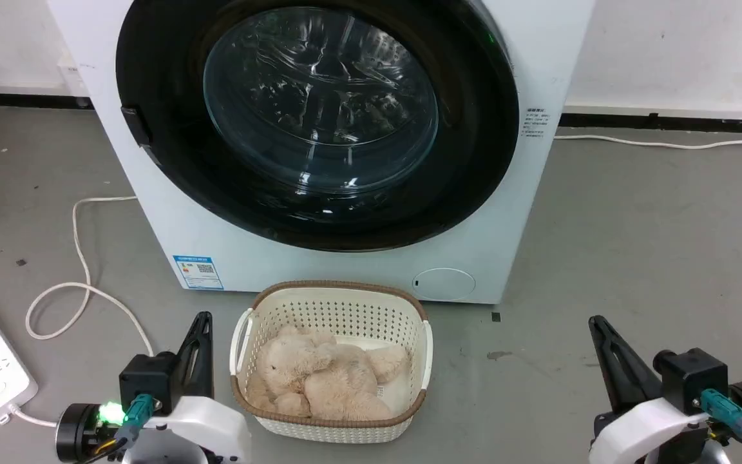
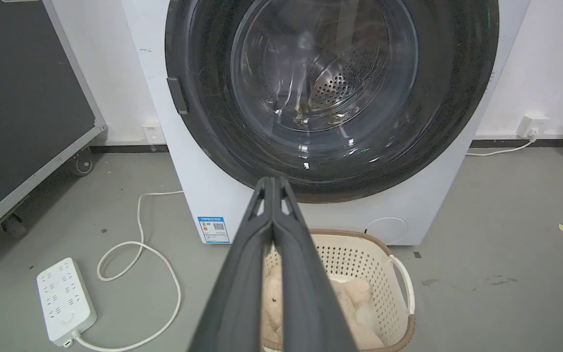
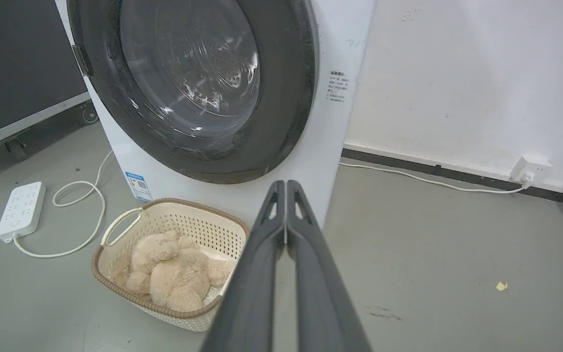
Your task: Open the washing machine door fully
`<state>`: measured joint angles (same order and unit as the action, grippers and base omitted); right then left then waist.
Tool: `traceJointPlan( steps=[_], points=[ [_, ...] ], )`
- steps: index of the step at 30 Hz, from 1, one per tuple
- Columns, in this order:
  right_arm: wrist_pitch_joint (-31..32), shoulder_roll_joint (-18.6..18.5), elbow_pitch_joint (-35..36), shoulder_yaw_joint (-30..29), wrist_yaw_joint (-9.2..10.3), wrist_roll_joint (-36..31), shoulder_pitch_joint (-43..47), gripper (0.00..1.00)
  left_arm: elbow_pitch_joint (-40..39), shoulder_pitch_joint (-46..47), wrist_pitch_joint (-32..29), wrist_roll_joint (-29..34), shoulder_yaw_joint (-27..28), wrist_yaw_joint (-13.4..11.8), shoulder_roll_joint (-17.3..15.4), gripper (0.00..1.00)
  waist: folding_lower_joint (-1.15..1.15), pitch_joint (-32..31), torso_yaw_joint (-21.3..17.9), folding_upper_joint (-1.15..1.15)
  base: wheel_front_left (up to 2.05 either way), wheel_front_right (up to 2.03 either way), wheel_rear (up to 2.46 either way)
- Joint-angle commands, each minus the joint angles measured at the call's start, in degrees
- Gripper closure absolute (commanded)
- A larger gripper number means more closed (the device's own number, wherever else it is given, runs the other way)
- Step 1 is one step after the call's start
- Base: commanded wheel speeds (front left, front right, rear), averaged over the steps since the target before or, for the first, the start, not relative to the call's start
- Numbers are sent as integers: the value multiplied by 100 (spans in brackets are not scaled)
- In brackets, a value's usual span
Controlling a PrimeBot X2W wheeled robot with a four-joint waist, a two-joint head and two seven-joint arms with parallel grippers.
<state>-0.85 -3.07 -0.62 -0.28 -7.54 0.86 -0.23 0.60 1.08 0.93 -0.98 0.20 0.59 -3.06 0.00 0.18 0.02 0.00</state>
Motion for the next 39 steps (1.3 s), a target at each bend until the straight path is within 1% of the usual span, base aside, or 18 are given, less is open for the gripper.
traceJointPlan(
  steps=[1,39],
  points=[
    [39,19,50,15,5,-58,23,100,-39,-102,-47,64,-17,-40,9,100,0,-4,-1,0,0,0,0],
    [85,19,62,28,5,-86,23,100,-60,-108,-93,98,-20,-59,18,100,0,-18,-2,0,0,0,0]
  ],
)
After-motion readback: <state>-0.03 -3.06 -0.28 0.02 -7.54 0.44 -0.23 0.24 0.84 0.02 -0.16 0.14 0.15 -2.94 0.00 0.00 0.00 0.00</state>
